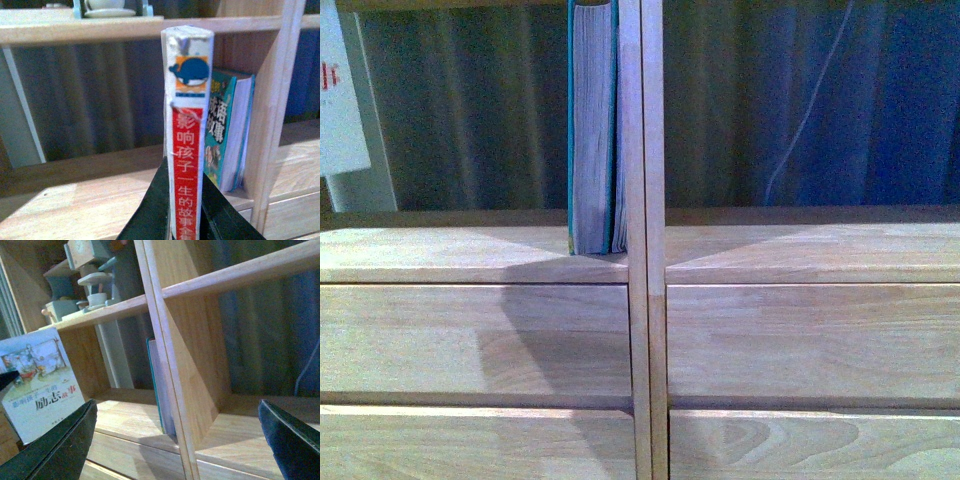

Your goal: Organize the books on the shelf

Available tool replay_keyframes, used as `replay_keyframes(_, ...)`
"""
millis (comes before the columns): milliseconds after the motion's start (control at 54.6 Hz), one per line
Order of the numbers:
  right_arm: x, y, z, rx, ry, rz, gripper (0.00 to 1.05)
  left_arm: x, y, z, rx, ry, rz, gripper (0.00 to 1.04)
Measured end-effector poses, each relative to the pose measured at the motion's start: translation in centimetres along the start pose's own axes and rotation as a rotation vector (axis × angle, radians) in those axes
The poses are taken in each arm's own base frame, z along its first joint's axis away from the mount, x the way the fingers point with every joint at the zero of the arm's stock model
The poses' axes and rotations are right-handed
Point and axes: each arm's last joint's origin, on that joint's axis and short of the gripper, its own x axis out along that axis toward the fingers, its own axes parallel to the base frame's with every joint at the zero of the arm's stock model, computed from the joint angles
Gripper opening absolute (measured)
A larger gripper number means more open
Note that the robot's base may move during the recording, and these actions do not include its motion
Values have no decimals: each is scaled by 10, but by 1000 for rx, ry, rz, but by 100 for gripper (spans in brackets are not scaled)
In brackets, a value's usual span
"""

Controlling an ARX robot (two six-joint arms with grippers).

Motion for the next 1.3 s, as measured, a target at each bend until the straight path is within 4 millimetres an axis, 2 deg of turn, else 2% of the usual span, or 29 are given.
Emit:
replay_keyframes(220, -3, 3, -7, 11, 1, -2, 98, 43, 24, -34, 61, 92, 27, 7)
replay_keyframes(421, -3, 5, -6, 13, -13, -1, 98, 88, 33, -46, 112, 82, -20, 7)
replay_keyframes(605, -3, 7, -6, 16, -15, 11, 98, 127, 32, -54, 136, 81, -62, 7)
replay_keyframes(824, -2, 8, -4, 17, -16, 27, 98, 165, 24, -72, 163, 74, -70, 7)
replay_keyframes(989, -1, 9, 1, 12, -20, 39, 98, 193, 20, -76, 165, 57, -88, 7)
replay_keyframes(1154, -1, 7, 6, 3, -32, 40, 98, 213, 16, -79, 158, 48, -97, 7)
replay_keyframes(1301, 1, 7, 8, -1, -45, 48, 98, 223, 9, -85, 150, 51, -112, 7)
